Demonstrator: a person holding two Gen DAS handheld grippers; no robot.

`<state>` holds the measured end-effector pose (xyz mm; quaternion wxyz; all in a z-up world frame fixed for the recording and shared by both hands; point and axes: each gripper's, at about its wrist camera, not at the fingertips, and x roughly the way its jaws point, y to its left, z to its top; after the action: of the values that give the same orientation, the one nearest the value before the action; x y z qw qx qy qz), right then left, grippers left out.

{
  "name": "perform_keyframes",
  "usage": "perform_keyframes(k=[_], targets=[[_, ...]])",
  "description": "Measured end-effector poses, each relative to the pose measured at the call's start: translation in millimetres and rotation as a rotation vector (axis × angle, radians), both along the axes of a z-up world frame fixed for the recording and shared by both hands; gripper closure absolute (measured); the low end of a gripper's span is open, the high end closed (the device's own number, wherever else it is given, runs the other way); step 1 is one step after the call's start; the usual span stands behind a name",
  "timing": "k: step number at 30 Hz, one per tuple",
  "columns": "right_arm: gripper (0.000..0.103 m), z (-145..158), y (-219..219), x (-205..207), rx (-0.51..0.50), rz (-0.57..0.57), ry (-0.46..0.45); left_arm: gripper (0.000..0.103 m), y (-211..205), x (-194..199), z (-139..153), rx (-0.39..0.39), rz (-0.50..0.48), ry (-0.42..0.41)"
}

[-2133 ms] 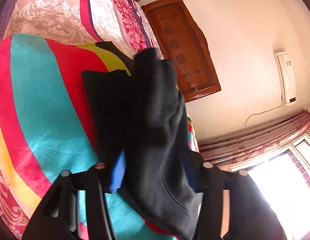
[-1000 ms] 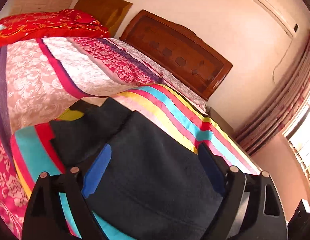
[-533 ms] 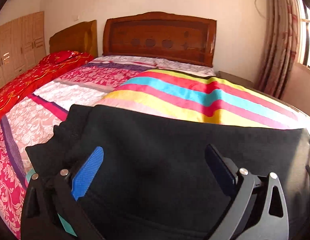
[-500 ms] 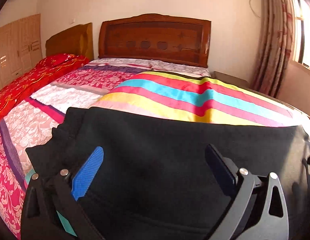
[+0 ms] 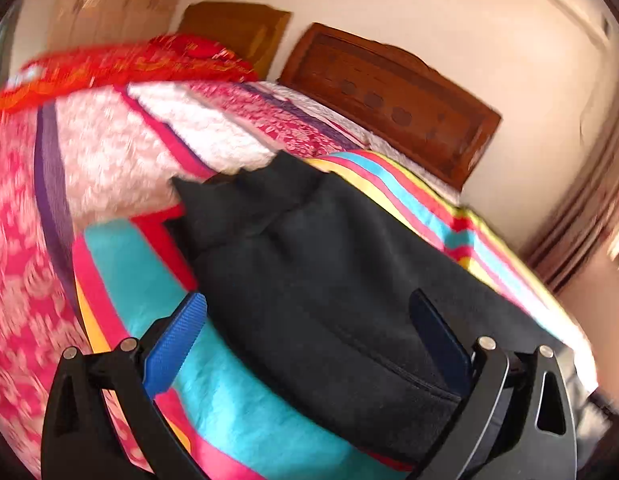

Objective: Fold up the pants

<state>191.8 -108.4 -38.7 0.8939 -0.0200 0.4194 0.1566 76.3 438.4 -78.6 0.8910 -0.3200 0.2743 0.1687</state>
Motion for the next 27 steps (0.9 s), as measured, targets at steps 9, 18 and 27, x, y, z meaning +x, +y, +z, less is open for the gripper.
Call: perform_keyframes(k=[9, 18, 27], targets=[[0.011, 6.9, 15.6, -12.3, 0.09, 0.043, 0.007, 0.002, 91.0, -39.5, -63.7, -0.602, 0.008, -0.169], [0.011, 14.1, 70.7, -33.2, 0.035, 0.177, -0.017, 0.012, 102.4, -24.4, -82.1, -0.741, 0.066, -0.399], [0.011, 4.5, 96.7, -32.6, 0.018, 0.215, 0.01, 0.046, 86.2, -38.8, -63.6, -0.444, 0.074, -0.15]])
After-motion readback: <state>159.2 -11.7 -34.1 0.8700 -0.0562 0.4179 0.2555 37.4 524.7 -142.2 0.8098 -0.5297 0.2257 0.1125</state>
